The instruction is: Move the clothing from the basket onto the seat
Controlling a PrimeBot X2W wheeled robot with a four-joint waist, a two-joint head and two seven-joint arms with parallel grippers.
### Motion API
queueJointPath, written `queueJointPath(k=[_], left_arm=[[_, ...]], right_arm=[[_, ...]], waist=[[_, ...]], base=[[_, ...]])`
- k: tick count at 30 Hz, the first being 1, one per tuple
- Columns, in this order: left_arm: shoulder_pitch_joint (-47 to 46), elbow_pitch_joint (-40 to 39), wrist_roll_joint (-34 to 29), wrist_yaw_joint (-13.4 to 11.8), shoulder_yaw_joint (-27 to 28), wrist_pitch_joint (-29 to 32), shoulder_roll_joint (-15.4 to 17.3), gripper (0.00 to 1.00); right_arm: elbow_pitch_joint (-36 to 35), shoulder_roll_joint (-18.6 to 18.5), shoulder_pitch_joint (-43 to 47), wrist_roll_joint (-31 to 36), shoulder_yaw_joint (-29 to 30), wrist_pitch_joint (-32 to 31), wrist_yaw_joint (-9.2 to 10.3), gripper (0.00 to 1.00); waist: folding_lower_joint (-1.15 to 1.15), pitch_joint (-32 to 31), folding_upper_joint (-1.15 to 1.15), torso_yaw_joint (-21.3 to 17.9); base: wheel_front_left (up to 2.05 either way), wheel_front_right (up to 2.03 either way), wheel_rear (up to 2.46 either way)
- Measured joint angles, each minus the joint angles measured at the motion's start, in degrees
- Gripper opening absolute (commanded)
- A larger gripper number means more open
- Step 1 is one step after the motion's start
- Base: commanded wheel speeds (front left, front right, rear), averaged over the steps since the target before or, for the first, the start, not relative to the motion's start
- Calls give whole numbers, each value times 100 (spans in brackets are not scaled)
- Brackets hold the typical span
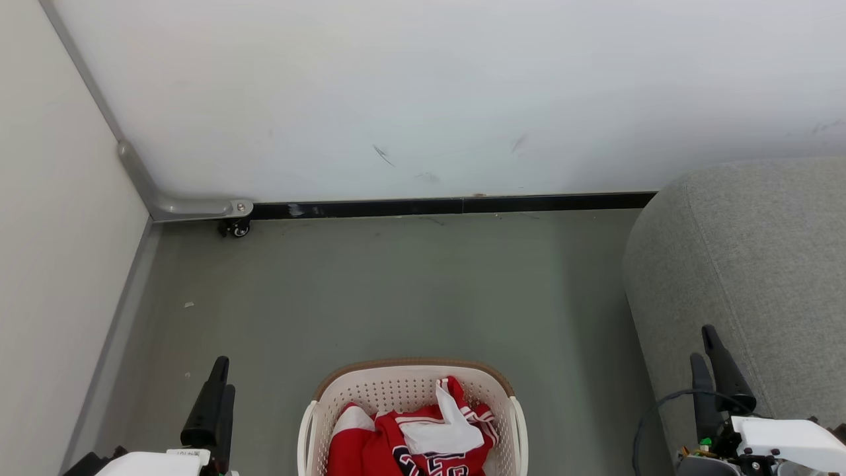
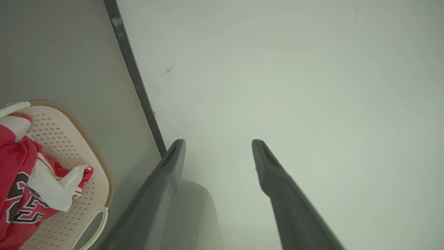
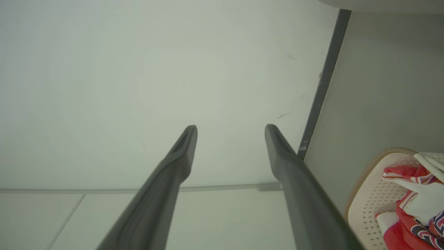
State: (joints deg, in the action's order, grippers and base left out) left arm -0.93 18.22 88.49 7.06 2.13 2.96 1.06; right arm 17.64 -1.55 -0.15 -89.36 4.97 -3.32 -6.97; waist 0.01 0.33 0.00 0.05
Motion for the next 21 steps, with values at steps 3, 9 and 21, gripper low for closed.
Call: queueJointPath(k=[3,9,21], left_arm=[[0,-13,-93,0,-27,-45,1,100],[-1,-63,-434,0,-86,-149,29,100],[-20,-293,-1432,-52,-75,-350,41,100]], right_arm=[[-19,-4,-1,103,-40,51,0,100],[-25,-34,-1,420,-154,165,0,100],[-31,-113,-14,1235,-193,352,0,100]], waist=[[2,3,0,3],[16,8,0,9],[69,8,0,25]], base=[[0,0,0],[0,0,0],[0,0,0]])
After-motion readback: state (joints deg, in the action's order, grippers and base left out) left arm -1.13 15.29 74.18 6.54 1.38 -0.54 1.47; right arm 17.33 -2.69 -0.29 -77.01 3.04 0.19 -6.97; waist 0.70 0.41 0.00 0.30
